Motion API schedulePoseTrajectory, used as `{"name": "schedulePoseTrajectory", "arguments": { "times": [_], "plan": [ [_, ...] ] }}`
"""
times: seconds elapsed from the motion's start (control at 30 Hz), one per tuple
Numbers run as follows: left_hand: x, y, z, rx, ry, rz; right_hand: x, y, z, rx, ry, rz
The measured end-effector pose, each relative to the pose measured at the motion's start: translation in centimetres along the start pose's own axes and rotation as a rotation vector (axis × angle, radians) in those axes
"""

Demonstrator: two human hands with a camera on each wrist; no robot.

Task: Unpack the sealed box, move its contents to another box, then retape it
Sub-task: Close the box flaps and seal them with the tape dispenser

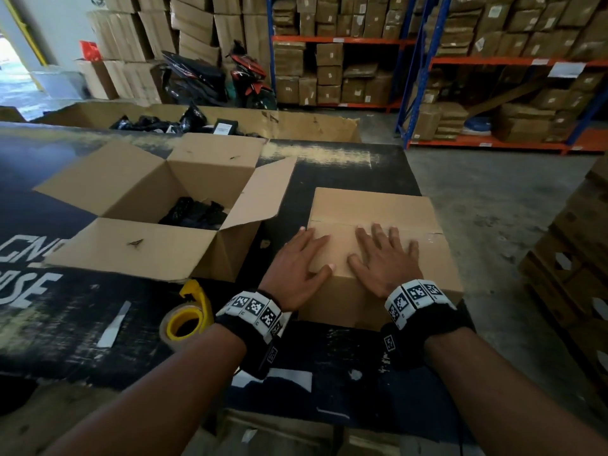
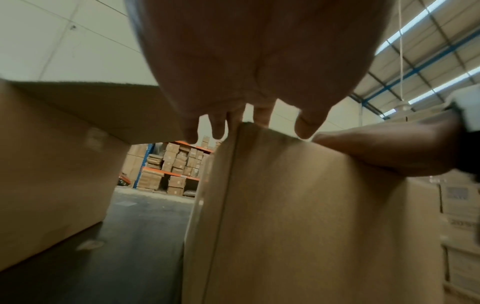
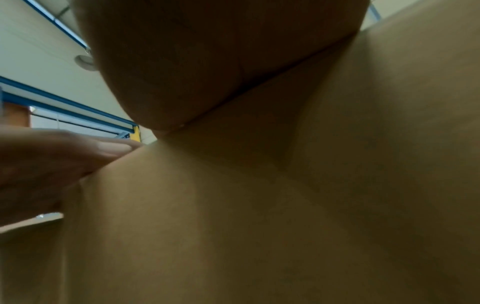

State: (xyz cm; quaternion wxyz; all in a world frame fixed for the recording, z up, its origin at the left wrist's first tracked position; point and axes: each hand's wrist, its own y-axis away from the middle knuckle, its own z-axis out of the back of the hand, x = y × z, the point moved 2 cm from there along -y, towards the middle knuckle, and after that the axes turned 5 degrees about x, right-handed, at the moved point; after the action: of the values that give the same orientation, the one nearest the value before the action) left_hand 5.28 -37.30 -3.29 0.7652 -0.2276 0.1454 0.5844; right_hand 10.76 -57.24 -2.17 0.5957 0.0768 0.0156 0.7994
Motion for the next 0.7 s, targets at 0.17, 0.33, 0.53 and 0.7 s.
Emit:
{"name": "schedulePoseTrajectory", "arguments": {
  "times": [0.17,0.33,0.53,0.7],
  "plan": [
    [2.4,8.7,1.4,-0.372,0.149,0.052,2.6,-1.2,-0.4,-0.027,0.057,0.01],
    [10.0,17.1,1.3,-0.474,0.022,0.408,2.9,-1.1,-0.8,-0.039,0.105,0.0],
    [15.9,18.5,1.5,-0.172,-0.039,0.879,3.2,-0.8,-0.6,-0.038,0.118,-0.006],
    [17.3,17.4,0.6,-0.082,-0.055,0.869,3.2,-0.8,-0.5,-0.026,0.133,-0.007]
  ]
}}
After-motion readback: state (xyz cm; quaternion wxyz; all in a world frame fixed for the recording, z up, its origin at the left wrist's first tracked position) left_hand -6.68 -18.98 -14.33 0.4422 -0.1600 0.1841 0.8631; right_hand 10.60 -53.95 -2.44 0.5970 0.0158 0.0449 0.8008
